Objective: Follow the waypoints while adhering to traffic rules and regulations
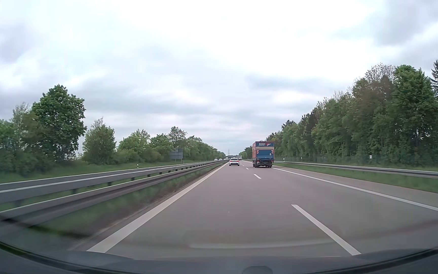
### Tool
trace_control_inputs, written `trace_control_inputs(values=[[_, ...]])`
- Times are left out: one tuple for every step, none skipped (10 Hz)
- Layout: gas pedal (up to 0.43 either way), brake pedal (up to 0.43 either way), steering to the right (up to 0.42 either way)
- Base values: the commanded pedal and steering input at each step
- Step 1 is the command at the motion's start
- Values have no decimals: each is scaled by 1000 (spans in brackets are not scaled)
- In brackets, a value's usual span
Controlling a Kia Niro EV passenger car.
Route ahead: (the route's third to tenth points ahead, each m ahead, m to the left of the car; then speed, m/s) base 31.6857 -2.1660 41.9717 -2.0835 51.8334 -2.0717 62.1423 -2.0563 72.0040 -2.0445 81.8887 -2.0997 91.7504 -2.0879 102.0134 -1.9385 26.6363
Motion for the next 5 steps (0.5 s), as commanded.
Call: trace_control_inputs(values=[[0, 0, -2], [0, 0, -2], [0, 0, -2], [0, 0, -2], [0, 0, -2]])
